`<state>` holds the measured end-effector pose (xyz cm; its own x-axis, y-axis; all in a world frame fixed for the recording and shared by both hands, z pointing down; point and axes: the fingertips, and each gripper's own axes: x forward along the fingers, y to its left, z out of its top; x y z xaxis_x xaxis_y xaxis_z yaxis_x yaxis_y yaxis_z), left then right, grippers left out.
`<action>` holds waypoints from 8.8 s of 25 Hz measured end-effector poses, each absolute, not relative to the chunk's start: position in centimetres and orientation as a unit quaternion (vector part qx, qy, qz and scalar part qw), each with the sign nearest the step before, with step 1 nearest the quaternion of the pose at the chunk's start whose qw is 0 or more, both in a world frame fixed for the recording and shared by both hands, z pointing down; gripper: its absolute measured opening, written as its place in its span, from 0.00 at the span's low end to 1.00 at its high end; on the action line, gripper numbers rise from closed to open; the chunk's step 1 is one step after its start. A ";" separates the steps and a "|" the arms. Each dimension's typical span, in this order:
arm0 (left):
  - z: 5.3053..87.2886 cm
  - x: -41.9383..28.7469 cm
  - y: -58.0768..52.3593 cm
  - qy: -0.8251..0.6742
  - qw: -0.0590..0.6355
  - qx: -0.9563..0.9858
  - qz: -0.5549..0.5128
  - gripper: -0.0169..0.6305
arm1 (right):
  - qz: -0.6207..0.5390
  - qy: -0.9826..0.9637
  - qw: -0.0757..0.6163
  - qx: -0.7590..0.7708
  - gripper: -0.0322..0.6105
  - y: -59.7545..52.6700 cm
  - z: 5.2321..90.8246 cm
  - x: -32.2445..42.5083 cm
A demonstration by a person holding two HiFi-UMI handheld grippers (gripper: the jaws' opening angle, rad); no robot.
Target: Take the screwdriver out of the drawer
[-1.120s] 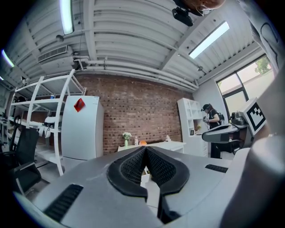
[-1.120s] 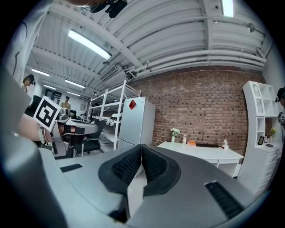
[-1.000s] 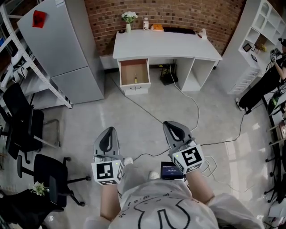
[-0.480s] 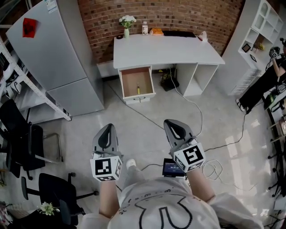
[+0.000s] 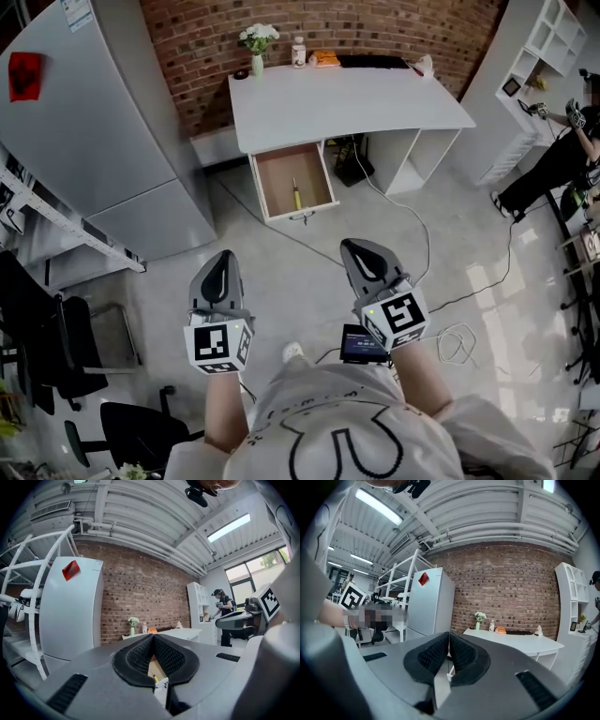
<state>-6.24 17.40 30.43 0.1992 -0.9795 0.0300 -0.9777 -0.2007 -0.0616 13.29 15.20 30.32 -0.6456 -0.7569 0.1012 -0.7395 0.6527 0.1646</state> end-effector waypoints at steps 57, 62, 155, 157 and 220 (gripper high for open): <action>39.7 -19.5 -16.5 0.650 -0.084 -0.749 -0.099 0.05 | 0.059 -0.896 0.164 0.408 0.08 -21.0 40.6 3.6; 43.1 -21.3 -19.0 0.634 -0.101 -0.758 -0.113 0.05 | 0.074 -0.886 0.191 0.416 0.08 -22.5 43.8 3.0; 62.4 -23.8 -25.1 0.621 -0.264 -0.720 -0.161 0.05 | 0.285 -0.758 0.429 0.400 0.17 -31.5 71.4 3.1; 61.3 -23.9 -24.9 0.621 -0.260 -0.722 -0.158 0.05 | 0.282 -0.762 0.424 0.400 0.17 -31.1 69.8 2.8; 30.2 -21.4 -20.4 0.619 -0.009 -0.785 0.004 0.05 | -0.011 -0.905 0.112 0.411 0.17 -20.5 31.0 -0.5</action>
